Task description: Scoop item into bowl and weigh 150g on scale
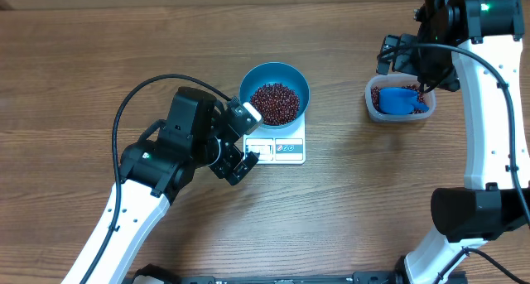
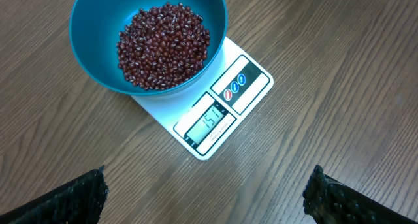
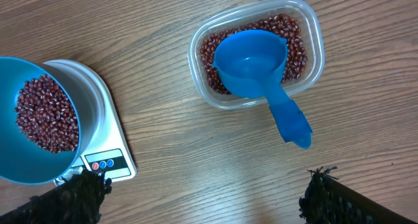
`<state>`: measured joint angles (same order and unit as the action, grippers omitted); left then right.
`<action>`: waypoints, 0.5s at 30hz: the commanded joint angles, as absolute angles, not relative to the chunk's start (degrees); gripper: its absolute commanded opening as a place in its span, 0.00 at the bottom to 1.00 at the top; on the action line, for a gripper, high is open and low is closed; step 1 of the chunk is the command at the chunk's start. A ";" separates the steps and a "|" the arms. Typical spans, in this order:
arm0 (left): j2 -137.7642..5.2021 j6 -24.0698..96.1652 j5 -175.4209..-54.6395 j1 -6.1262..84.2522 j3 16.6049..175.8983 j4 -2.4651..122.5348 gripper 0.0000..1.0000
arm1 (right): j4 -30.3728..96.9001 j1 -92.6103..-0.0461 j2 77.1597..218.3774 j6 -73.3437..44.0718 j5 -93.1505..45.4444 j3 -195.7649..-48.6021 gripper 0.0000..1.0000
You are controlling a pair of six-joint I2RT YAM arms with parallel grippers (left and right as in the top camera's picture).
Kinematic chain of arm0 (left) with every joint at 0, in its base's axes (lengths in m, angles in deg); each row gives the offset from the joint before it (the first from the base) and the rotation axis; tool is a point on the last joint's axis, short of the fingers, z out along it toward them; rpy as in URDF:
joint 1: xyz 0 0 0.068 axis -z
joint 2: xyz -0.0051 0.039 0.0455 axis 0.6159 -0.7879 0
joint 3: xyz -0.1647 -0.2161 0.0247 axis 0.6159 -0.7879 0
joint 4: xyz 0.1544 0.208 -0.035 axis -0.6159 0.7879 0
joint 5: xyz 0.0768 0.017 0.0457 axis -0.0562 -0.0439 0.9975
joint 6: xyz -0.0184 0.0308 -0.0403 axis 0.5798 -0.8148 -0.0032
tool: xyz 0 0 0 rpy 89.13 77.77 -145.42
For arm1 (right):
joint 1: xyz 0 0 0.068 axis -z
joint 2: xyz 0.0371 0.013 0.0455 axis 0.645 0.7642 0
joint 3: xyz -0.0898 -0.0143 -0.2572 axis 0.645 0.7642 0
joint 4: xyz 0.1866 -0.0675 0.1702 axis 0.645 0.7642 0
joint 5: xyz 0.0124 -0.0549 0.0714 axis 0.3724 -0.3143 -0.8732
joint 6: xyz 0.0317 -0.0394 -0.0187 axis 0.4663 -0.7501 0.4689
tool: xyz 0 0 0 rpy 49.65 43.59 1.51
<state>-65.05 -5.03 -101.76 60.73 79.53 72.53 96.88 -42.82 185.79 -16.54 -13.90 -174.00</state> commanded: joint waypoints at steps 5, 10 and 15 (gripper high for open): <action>-65.02 -4.66 -101.83 60.43 79.86 72.33 1.00 | 96.59 -42.62 184.00 -16.60 -13.50 -175.44 1.00; -65.02 -4.68 -101.83 60.45 79.86 72.33 0.99 | 96.64 -42.62 184.06 -16.21 -20.24 -175.39 1.00; -65.02 -4.66 -101.83 60.45 79.86 72.33 0.99 | 95.70 -42.62 184.06 -16.17 -20.48 -175.37 1.00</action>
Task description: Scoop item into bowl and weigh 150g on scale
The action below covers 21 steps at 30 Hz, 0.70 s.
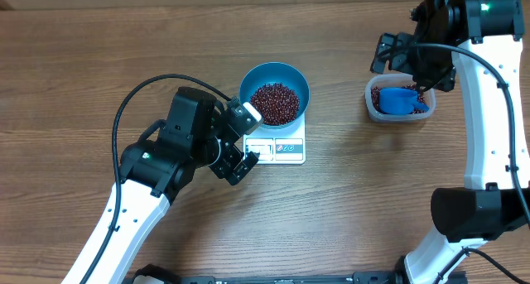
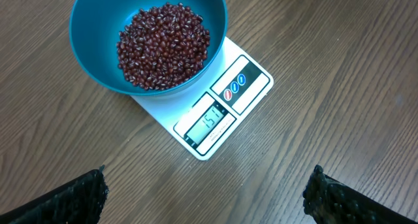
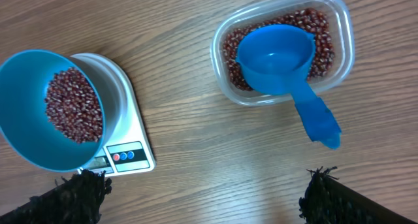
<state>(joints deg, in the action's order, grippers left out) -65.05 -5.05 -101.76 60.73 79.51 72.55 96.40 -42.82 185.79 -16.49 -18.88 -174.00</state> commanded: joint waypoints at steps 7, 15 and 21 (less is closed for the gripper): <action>-65.02 -4.68 -101.85 60.43 79.86 72.33 1.00 | 85.05 -42.71 184.06 -16.19 -21.94 -175.39 1.00; -65.02 -4.66 -101.85 60.43 79.86 72.33 0.99 | 80.18 -42.71 184.06 -16.17 -23.45 -175.39 1.00; -65.02 -4.66 -101.83 60.43 79.86 72.33 1.00 | 78.91 -42.71 184.06 -16.19 -23.40 -175.39 1.00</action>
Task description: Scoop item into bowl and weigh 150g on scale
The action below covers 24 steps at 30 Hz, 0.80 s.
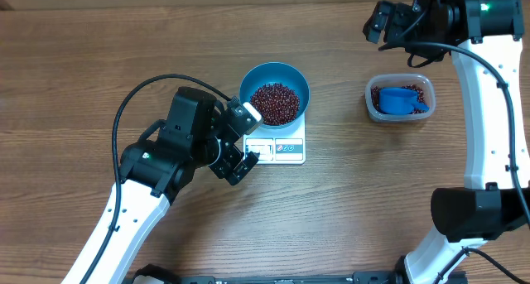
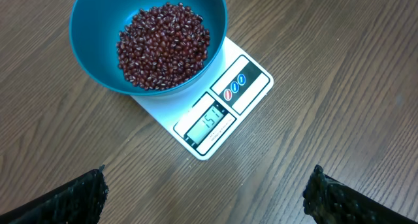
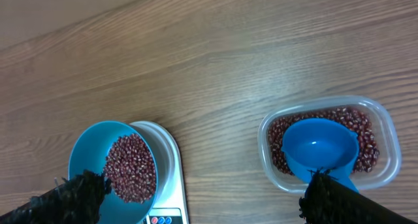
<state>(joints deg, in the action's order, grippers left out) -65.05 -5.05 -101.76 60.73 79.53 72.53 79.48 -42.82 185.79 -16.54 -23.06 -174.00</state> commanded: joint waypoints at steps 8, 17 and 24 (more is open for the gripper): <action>-65.02 -4.66 -101.83 60.43 79.86 72.33 0.99 | 87.06 -42.67 184.17 11.99 -11.25 -174.72 0.90; -65.02 -4.68 -101.83 60.43 79.86 72.33 1.00 | 96.66 -42.67 184.22 46.04 -6.64 -170.45 0.89; -65.02 -4.66 -101.83 60.43 79.86 72.33 0.99 | 97.49 -42.67 184.22 51.37 -9.39 -164.14 0.89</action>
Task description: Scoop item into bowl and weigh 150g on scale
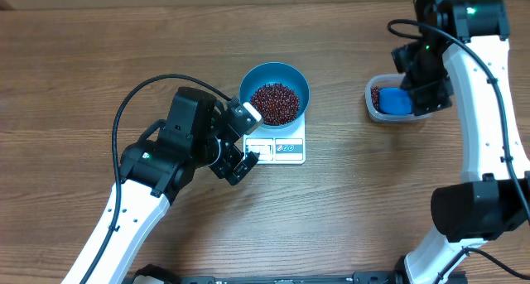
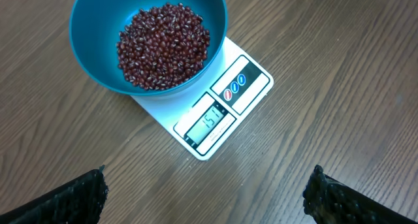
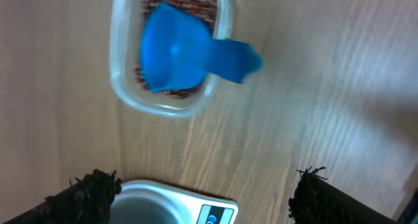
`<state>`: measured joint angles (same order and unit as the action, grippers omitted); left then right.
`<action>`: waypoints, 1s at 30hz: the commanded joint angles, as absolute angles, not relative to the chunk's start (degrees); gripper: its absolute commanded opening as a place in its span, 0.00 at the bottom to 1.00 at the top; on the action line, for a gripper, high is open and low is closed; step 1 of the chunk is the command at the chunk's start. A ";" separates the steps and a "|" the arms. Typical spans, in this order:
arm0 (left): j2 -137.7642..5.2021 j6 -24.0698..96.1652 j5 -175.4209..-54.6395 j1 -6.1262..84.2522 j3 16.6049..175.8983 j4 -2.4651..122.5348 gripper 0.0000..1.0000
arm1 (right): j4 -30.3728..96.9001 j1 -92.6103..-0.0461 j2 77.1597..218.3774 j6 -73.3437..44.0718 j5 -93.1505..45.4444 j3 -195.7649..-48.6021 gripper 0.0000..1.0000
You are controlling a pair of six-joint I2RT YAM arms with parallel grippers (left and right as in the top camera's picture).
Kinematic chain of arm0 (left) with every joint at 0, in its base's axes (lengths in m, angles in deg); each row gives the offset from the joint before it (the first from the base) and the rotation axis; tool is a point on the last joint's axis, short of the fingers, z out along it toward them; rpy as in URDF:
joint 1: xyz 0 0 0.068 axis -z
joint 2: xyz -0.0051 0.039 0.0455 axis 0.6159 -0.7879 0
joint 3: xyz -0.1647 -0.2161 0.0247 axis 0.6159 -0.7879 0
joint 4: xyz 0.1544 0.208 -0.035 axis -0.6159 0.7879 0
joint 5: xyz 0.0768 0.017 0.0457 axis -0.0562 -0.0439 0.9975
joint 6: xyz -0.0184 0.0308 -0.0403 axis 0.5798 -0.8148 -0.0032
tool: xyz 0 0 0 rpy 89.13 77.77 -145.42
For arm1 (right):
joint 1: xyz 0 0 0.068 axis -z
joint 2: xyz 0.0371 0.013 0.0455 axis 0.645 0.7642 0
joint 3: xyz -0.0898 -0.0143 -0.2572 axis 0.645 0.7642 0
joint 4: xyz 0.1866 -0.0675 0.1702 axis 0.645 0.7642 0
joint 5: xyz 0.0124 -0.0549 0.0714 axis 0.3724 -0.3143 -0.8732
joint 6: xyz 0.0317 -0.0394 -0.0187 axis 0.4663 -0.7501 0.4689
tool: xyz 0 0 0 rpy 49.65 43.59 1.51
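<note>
A teal bowl (image 2: pixel 149 38) of red beans stands on the white scale (image 2: pixel 245 87), whose display (image 2: pixel 210 123) reads 151. My left gripper (image 2: pixel 206 198) is open and empty over bare table in front of the scale. At the right, a clear container (image 3: pixel 170 51) of beans holds the blue scoop (image 3: pixel 189 51), with its handle over the rim. My right gripper (image 3: pixel 206 194) hangs open and empty high above the table, between the container and the scale's corner (image 3: pixel 176 204). In the overhead view the right arm (image 1: pixel 424 73) covers part of the container (image 1: pixel 381 102).
A black cable (image 1: pixel 132 102) loops from the left arm over the wooden table (image 1: pixel 99 52). The left arm's body (image 1: pixel 178 143) lies just left of the scale. Bare wood lies between the scale and the container.
My right wrist was up by the table's far edge, looking down on bowl and container. It now sits over the container's right side, turned about a quarter. Left arm, bowl and reading are unchanged.
My right gripper was open just over the container, with the scoop lying in it. It then stood higher, then back at the far edge, and is now turned over the container. The left gripper stayed open by the scale, which read 151 throughout.
</note>
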<state>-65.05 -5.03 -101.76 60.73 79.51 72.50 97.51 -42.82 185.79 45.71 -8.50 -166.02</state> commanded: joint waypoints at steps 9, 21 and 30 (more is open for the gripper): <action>-65.02 -4.68 -101.83 60.43 79.86 72.33 0.99 | 96.70 -42.67 184.22 54.04 -6.40 -158.35 0.89; -65.02 -4.66 -101.83 60.43 79.86 72.33 1.00 | 89.43 -42.65 184.22 54.41 -0.11 -153.69 0.90; -65.02 -4.66 -101.83 60.43 79.86 72.33 1.00 | 87.41 -38.71 184.22 55.48 0.46 -152.40 0.90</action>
<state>-65.05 -5.05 -101.76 60.73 79.51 72.53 87.48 -40.63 185.79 54.13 -1.33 -153.69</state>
